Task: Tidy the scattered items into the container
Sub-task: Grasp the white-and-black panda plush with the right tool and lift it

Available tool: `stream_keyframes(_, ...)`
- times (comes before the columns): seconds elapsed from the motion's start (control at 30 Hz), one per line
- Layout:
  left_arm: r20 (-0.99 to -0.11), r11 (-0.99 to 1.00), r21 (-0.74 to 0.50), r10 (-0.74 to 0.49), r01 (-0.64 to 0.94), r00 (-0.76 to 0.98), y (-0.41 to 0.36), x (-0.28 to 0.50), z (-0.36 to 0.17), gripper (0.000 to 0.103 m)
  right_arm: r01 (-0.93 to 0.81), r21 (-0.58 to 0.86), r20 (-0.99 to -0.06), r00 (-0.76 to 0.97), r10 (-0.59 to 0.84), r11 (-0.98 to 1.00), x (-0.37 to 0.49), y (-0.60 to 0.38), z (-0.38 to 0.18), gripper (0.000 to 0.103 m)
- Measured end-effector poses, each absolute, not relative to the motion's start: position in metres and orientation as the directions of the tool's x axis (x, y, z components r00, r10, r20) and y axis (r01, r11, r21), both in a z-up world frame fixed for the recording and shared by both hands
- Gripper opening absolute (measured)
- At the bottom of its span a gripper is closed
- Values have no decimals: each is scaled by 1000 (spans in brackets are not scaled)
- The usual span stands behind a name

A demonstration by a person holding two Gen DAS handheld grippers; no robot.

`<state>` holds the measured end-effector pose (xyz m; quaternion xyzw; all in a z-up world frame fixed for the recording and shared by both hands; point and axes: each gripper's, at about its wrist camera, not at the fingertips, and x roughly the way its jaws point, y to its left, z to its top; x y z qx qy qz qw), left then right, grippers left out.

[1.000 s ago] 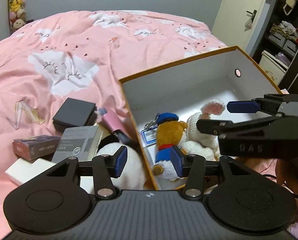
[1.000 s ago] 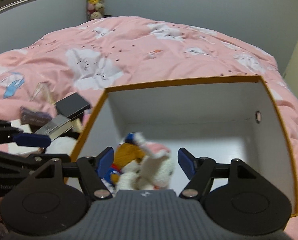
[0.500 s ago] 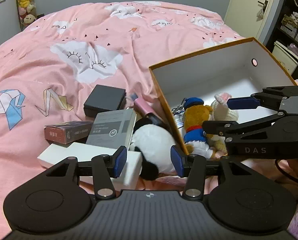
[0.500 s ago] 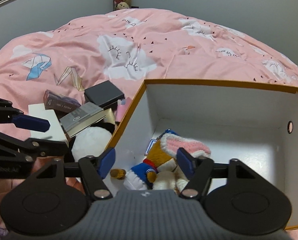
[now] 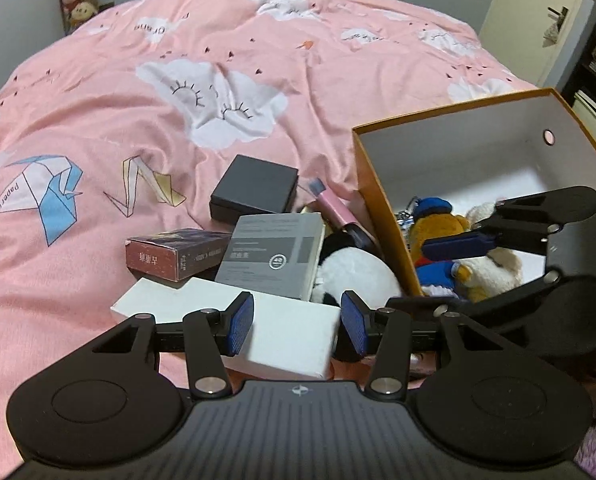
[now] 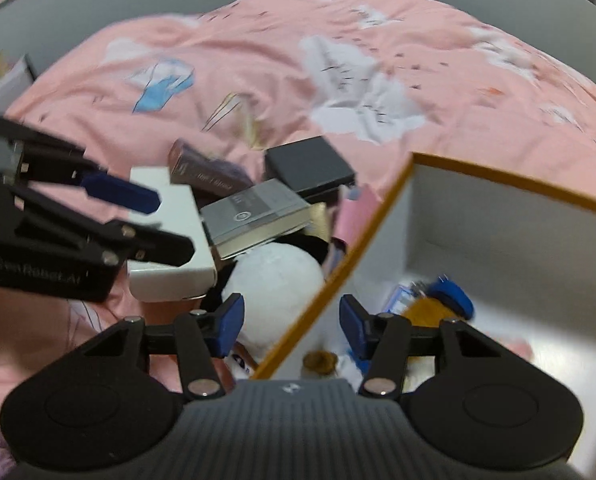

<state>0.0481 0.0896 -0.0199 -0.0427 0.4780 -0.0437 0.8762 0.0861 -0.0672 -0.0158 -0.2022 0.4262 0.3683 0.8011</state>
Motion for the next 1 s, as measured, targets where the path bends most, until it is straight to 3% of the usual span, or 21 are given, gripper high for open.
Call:
stream_keyframes(0.1, -849, 992, -118, -124, 44, 514, 93, 57, -23, 56, -821, -63, -853, 340, 397, 567, 93, -53, -20, 64)
stream_keyframes(0.33, -869, 995, -92, -103, 47, 483, 99, 74, -26, 56, -906, -162, -869, 319, 378, 392, 106, -48, -11, 62)
stream_keyframes(0.47, -876, 993, -104, -118, 57, 467, 104, 80, -28, 56, -951, -84, -892, 205, 403, 298, 111, -43, -1, 63)
stream_keyframes(0.67, -880, 992, -107, -127, 70, 457, 106, 88, -30, 56, -981, -65, -943, 120, 310, 183, 117, -14, -25, 63)
stream_keyframes(0.87, -885, 993, -102, -114, 52, 452, 113, 93, -32, 56, -986, 8, -971, 33, 239, 168, 131, 10, -50, 82)
stream_keyframes(1.0, -886, 994, -104, -111, 40, 450, 117, 95, -33, 56, -982, 25, -975, 18, 223, 186, 135, 16, -61, 84)
